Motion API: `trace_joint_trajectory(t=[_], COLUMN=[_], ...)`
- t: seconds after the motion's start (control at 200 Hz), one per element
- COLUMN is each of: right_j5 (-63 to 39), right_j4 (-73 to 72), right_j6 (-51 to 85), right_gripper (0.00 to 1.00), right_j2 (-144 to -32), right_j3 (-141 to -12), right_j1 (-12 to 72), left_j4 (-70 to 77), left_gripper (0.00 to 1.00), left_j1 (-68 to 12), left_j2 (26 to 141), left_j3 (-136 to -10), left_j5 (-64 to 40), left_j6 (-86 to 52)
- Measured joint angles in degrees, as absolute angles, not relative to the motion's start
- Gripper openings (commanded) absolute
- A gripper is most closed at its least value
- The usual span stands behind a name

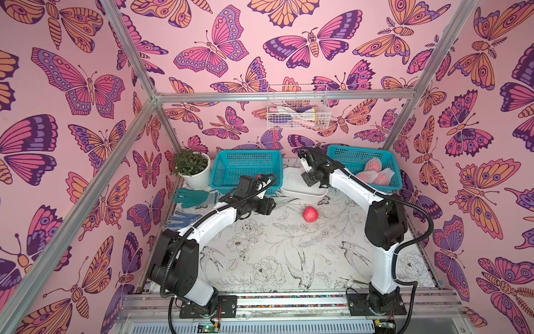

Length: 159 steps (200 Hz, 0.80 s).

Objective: Remove foam nets from apples
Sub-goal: Place the foam net into the storage box.

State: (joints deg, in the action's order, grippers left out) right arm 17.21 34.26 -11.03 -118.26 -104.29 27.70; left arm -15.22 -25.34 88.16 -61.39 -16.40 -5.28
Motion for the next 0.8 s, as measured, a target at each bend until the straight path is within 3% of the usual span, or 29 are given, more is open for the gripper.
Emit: trace_joint_trajectory(t=[0.225, 0.316, 0.416, 0.796], right_j5=[19.33, 19.55, 19.53, 18.13], right_j4=[40.14, 41.82, 43.11, 46.37], right_j6=[-10.55, -10.28, -9.87, -9.02], right_gripper=[0.00, 0.09, 0.11, 0.49], right_j2=[-125.19, -128.44, -131.61, -133.49], right_j3=[-112.31, -115.63, -118.15, -120.44], right_j1=[30.89, 31.64, 32.10, 32.38], left_j4=[-15.88, -16.23, -16.45, -16.58], left_gripper=[0.66, 0.65, 0.65, 0.66], left_j1=[-25.41, -25.41, -25.41, -25.41], left_j2=[88.14, 88.14, 88.09, 85.01], left_j3=[-61.39, -61.34, -61.12, -59.53], left_j5=[-16.47, -16.47, -16.51, -16.47], left_j6=[-4.93, -4.93, -4.95, -5.41])
